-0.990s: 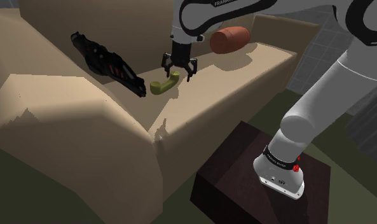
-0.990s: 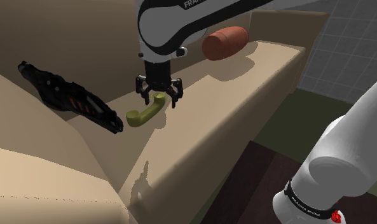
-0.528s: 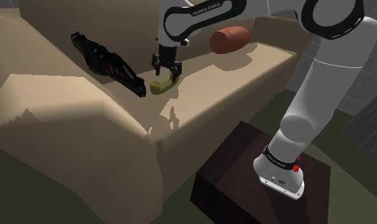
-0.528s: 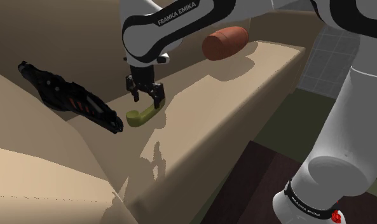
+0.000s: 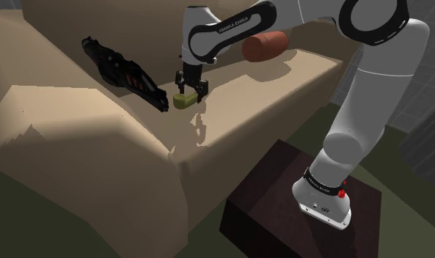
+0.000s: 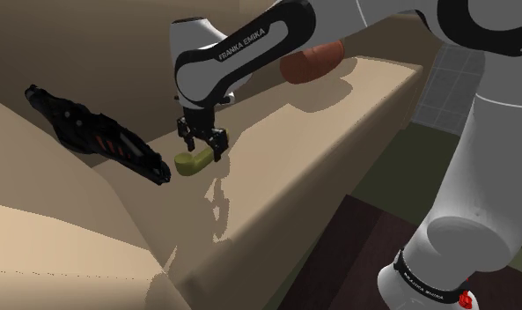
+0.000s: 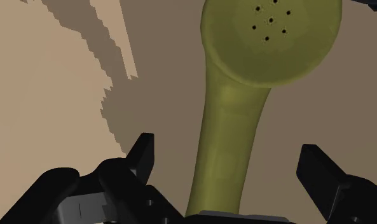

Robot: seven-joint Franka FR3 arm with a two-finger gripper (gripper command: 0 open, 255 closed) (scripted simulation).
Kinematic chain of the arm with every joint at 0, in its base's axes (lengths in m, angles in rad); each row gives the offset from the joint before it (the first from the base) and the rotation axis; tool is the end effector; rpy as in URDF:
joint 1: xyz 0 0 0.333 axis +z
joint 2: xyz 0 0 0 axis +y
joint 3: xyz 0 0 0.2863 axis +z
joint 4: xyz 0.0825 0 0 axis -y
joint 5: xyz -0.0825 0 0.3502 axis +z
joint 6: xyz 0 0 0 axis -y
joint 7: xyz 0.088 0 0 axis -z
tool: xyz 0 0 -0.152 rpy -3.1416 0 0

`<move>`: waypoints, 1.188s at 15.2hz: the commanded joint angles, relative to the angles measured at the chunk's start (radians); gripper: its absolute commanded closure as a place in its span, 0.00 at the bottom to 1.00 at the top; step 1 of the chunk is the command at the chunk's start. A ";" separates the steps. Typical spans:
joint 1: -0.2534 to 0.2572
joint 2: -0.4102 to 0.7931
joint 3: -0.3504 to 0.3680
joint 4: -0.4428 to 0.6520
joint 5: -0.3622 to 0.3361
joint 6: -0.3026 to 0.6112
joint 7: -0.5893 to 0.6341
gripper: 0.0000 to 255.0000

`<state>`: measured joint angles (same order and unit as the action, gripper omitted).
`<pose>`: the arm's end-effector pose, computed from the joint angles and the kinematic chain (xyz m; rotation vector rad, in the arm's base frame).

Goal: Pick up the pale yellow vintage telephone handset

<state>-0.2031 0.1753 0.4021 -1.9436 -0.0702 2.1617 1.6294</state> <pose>0.5581 0.1028 0.3479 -2.3631 1.9913 -0.0438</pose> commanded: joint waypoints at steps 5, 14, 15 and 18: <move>0.000 0.005 -0.001 -0.002 -0.003 0.007 0.001 1.00; -0.002 -0.013 0.001 0.019 0.007 -0.030 -0.005 1.00; -0.002 -0.018 0.002 0.027 0.009 -0.042 -0.007 1.00; -0.004 -0.031 0.003 0.052 0.017 -0.079 -0.011 1.00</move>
<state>-0.2056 0.1490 0.4050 -1.9015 -0.0563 2.0963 1.6212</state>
